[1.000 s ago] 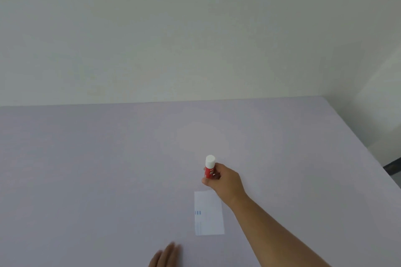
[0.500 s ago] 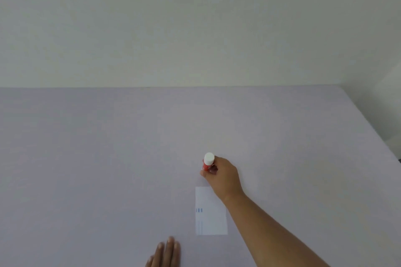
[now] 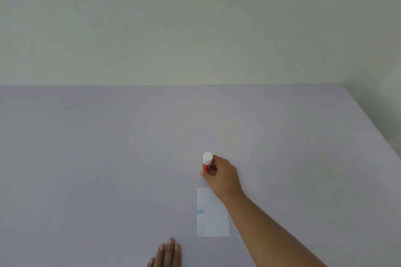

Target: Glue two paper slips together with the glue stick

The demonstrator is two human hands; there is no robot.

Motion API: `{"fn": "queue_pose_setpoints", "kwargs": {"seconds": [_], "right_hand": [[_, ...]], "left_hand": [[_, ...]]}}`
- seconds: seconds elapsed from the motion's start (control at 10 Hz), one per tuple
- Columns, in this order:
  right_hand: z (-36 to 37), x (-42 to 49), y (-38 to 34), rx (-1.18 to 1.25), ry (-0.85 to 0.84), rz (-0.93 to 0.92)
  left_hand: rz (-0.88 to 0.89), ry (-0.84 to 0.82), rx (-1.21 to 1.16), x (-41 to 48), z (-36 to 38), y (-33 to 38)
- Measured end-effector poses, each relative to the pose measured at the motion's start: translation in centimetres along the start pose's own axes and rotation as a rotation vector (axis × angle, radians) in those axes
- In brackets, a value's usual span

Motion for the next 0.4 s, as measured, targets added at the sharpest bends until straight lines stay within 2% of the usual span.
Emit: {"fn": "queue_pose_setpoints", "kwargs": {"seconds": [0.2, 0.3, 0.4], "right_hand": [[0.1, -0.2, 0.1, 0.045, -0.042, 0.022], [0.0, -0.4, 0.5, 0.037, -0.046, 0.034], [-1.7, -0.9, 1.4, 0.061, 0.056, 0.114]], "left_hand": [[0.005, 0.067, 0.098, -1.6, -0.2, 2.4], [0.041, 0.030, 0.182, -2.8, -0.2, 3.7], [0.112, 0.158, 0.275, -1.0, -1.0, 5.1]]}}
Point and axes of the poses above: each hand's wrist, its own x-axis towards the middle knuckle, its own z-axis out of the palm, y = z × x, the point moved 6 cm from there along x, towards the middle knuckle, and after that the axes turned 5 degrees about z, right-handed, at the moved point
